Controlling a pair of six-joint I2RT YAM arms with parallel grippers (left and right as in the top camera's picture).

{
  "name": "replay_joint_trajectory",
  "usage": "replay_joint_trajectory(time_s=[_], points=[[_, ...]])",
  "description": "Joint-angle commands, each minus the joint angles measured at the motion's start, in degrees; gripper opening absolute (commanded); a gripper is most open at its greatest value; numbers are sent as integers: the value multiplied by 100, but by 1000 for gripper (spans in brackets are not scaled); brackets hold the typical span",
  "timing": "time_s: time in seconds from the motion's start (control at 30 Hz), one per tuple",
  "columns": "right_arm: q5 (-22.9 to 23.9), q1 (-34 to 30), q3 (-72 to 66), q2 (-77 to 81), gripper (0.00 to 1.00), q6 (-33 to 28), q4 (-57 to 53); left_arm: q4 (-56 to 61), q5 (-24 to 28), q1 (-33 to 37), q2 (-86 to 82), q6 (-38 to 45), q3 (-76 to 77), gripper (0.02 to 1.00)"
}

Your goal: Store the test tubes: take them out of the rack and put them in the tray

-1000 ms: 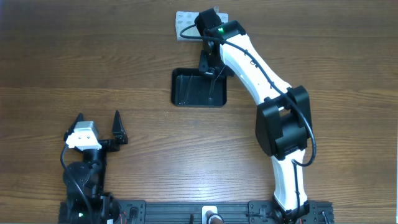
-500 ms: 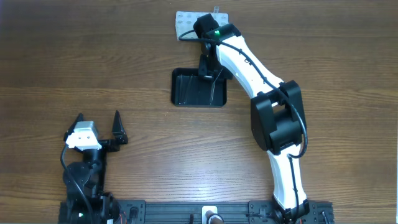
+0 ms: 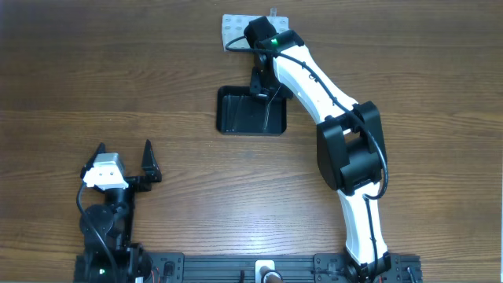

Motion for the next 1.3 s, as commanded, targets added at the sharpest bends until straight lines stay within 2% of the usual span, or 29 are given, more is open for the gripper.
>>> replay_joint_trajectory(time_s=[0.03, 0.6, 0.63, 0.7, 0.77, 0.9, 1.1, 1.3], points=[[63, -11, 85, 116, 53, -4, -37, -24, 79, 28, -20, 63, -24, 998], [61, -11, 85, 243, 53, -2, -166, -24, 79, 28, -20, 63, -24, 996], [61, -11, 85, 243, 110, -2, -122, -24, 79, 31, -20, 63, -24, 996], [61, -11, 85, 243, 299, -2, -114, -24, 79, 31, -20, 63, -24, 998], [59, -11, 85, 243, 373, -2, -111, -24, 79, 31, -20, 63, -24, 998], [13, -11, 85, 243, 373, -4, -118, -24, 79, 28, -20, 63, -24, 996], [-417, -11, 254, 238, 358, -2, -192, -24, 79, 28, -20, 63, -24, 998], [-302, -4, 1060, 238, 358, -85, -706, -24, 79, 28, -20, 63, -24, 996]])
